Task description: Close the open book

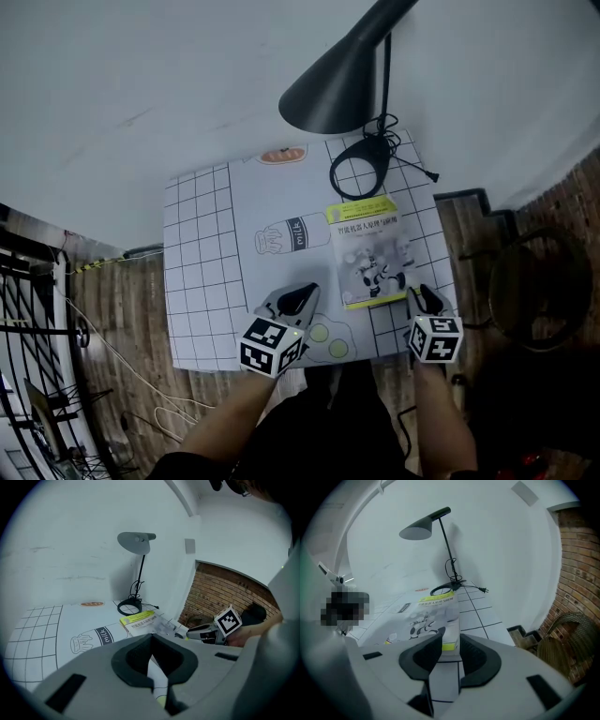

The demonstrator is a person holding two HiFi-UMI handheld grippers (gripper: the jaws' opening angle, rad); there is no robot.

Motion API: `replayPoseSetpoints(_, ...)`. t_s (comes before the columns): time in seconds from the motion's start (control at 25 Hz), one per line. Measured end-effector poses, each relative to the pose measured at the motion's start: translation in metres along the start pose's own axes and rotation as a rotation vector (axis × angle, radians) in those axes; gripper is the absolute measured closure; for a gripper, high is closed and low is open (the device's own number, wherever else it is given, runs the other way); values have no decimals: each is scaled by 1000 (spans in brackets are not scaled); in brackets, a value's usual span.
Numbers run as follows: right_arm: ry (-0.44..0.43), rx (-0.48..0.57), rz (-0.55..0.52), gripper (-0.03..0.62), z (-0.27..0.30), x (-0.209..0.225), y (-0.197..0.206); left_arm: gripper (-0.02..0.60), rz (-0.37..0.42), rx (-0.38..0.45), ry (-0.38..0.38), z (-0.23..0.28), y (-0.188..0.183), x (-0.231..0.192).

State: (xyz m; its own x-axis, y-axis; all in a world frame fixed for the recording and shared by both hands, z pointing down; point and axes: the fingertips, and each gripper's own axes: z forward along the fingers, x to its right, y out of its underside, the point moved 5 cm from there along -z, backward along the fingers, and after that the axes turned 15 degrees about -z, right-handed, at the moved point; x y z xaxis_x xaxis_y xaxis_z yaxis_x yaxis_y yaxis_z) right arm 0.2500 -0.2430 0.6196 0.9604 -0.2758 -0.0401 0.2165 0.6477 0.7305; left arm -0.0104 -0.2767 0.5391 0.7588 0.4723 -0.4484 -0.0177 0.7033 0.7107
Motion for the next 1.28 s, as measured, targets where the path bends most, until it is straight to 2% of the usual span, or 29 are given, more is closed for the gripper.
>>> replayPoseSetpoints(0.28, 5, 45, -30, 479, -14, 20, -28, 577, 15, 45, -4, -4, -24, 14)
replayPoseSetpoints(0.4, -17, 53, -46, 510, -20, 18, -36, 577, 24, 69, -5, -12, -34, 19)
replayPoseSetpoints(0.56, -53, -32, -86, 521, -12, 2, -21, 577, 17, 83, -15, -22, -40, 18)
replayPoseSetpoints(0.76, -99, -127, -80, 548, -5, -6, 13, 577, 29, 87, -14, -28, -46, 26)
replayPoseSetpoints(0.96, -138, -151, -97, 554, 1, -4, 18, 577, 31, 90, -41, -31, -52, 28)
replayPoseSetpoints(1.28, -215, -170, -149, 557, 4, -2, 16, 577, -5, 124, -78, -16, -59, 32)
